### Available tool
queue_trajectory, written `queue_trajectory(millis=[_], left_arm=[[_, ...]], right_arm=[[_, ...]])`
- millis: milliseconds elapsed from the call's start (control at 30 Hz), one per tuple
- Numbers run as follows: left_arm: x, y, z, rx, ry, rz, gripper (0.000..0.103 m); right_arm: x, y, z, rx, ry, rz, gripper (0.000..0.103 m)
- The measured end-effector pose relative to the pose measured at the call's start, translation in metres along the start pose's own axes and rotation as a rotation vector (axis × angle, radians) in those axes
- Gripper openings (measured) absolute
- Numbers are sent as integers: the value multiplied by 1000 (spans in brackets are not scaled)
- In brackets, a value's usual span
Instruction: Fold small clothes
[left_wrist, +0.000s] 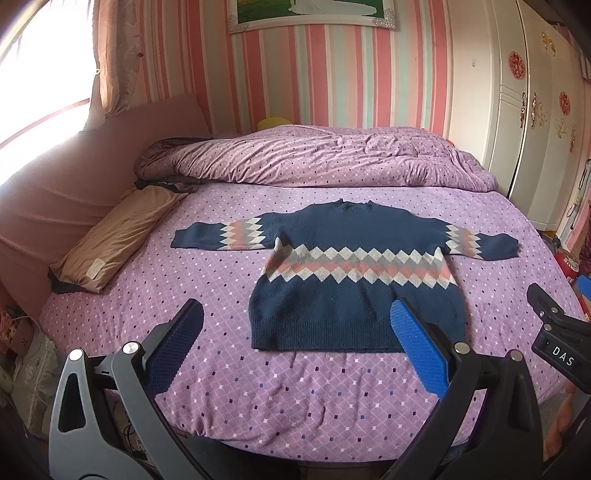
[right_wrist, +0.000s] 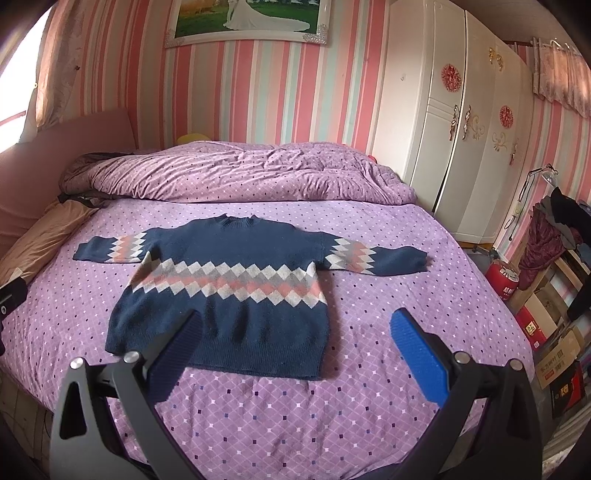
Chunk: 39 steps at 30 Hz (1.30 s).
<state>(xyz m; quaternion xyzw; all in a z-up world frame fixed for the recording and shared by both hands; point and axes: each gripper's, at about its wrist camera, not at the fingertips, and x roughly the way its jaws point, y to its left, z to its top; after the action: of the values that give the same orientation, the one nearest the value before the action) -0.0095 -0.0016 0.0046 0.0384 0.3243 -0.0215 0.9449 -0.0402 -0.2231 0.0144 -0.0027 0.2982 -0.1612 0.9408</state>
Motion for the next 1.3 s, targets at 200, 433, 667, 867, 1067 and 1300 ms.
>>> queue_trajectory(millis=[200, 433, 667, 867, 1067, 1300], left_arm=[[2, -2, -2, 2, 3, -3, 100], [7, -2, -4, 4, 11, -10, 100], [24, 5, -3, -1, 11, -3, 100], [60, 17, 9, -15, 19, -37, 100], [132, 35, 25, -38, 24, -30, 100], [224, 63, 54, -76, 28, 4, 100]], right_arm=[[0, 1, 0, 1, -4, -5, 102], [1, 2, -3, 0, -9, -20, 102], [8, 16, -1, -13, -82, -50, 102], [33, 36, 10, -57, -114, -12, 102], [87, 51, 26, -41, -105, 87, 102], [172, 91, 59, -51, -106, 92, 102]])
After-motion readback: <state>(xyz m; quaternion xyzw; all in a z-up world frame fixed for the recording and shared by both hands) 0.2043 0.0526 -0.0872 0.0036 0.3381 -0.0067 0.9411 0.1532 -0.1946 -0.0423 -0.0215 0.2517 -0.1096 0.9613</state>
